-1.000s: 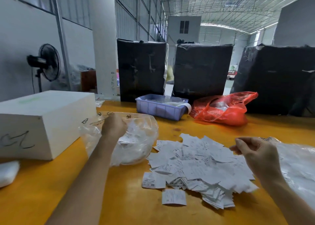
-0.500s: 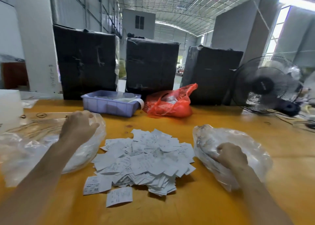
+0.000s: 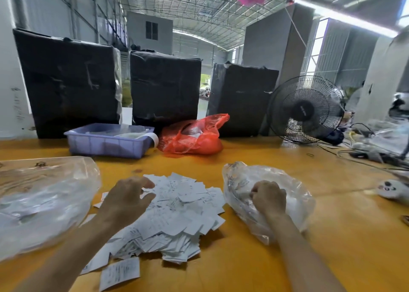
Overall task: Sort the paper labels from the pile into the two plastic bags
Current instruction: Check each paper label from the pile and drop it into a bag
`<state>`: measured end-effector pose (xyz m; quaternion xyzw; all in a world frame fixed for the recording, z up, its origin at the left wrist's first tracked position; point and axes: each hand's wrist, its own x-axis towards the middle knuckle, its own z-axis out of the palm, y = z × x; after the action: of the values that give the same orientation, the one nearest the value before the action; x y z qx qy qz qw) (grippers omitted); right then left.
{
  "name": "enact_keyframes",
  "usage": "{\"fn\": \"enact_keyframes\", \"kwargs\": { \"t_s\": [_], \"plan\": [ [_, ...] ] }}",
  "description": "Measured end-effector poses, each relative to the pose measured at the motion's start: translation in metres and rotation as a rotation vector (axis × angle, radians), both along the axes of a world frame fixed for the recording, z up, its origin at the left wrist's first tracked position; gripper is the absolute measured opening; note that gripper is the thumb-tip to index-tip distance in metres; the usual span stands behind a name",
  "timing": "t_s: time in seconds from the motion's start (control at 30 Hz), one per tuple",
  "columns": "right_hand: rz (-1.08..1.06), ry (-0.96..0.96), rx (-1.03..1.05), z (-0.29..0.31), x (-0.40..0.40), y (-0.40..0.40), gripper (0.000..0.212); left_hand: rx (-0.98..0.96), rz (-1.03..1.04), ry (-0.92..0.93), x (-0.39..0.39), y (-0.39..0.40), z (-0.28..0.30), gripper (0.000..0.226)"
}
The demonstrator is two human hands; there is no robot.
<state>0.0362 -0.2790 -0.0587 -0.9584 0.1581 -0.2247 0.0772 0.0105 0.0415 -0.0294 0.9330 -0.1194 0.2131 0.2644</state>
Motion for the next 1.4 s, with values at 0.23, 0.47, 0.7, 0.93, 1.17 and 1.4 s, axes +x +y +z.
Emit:
{"fn": "enact_keyframes", "kwargs": {
  "t_s": [0.23,0.47,0.7,0.93,1.17,1.4],
  "plan": [
    [0.048,-0.098,0.387,0.013,-0.003,-0.010,0.037,0.017,-0.055,-0.012,-0.002,-0.006,-0.002,0.026],
    [0.073,-0.338,0.663,0.041,-0.011,-0.009,0.025,-0.016,-0.108,-0.005,-0.003,-0.010,0.000,0.025],
    [0.444,-0.173,1.199,0.065,-0.028,0.047,0.025,-0.332,-0.271,0.122,-0.012,-0.025,0.009,0.037],
    [0.800,0.244,1.297,0.066,-0.049,0.122,0.025,-1.062,-0.556,0.744,-0.019,-0.026,0.025,0.102],
    [0.848,0.283,1.211,0.054,-0.048,0.125,0.024,-1.080,-0.501,0.821,-0.013,-0.010,0.019,0.047],
    [0.851,0.294,1.013,0.051,-0.047,0.123,0.024,-1.214,-0.402,0.806,-0.011,-0.011,0.019,0.048]
  ]
}}
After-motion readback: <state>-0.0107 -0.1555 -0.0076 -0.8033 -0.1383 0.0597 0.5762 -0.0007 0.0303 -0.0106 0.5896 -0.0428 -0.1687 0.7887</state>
